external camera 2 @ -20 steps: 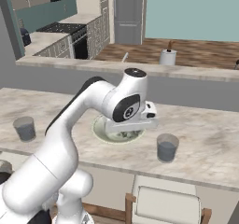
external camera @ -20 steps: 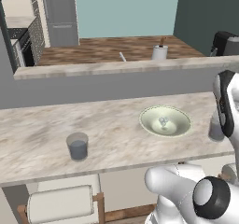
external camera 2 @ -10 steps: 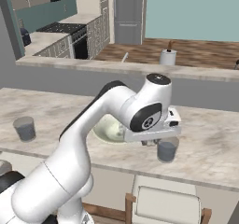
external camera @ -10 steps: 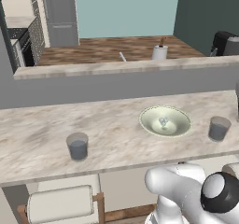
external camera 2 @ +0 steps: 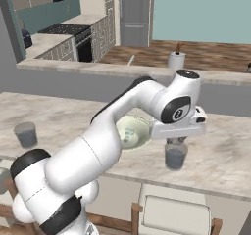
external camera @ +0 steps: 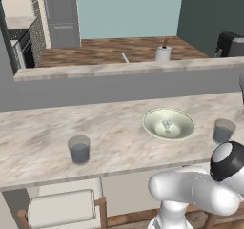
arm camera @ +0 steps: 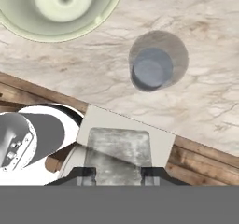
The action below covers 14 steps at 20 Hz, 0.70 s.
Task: There are four ice cubes in the ice bowl. Place two ice cubes in each glass of water.
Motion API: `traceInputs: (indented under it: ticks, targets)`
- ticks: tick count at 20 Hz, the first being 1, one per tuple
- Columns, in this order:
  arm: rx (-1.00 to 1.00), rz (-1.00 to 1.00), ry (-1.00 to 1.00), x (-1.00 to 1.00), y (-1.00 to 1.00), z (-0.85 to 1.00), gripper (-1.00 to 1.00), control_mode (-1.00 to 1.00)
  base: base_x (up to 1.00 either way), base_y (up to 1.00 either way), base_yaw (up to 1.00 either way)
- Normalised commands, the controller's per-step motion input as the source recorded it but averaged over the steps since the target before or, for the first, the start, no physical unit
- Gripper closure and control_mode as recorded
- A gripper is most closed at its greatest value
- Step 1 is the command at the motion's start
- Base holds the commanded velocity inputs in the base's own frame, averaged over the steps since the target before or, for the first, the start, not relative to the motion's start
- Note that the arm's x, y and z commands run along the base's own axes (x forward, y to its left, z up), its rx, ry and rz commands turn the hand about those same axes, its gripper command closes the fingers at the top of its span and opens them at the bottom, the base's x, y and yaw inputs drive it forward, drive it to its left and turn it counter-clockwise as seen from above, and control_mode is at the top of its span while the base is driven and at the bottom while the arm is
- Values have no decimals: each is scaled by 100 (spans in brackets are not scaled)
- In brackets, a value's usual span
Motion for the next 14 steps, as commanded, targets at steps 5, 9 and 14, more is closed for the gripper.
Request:
traceInputs:
  ticks: [5, 9, 14]
  targets:
    - [5, 2, 5, 34, 0, -1, 100, -100, 0, 0, 0]
    - [13, 0, 2, 6, 0, -10, 100, -100, 0, 0, 0]
    - [20, 0, -1, 1, -2, -35, 100, -100, 0, 0, 0]
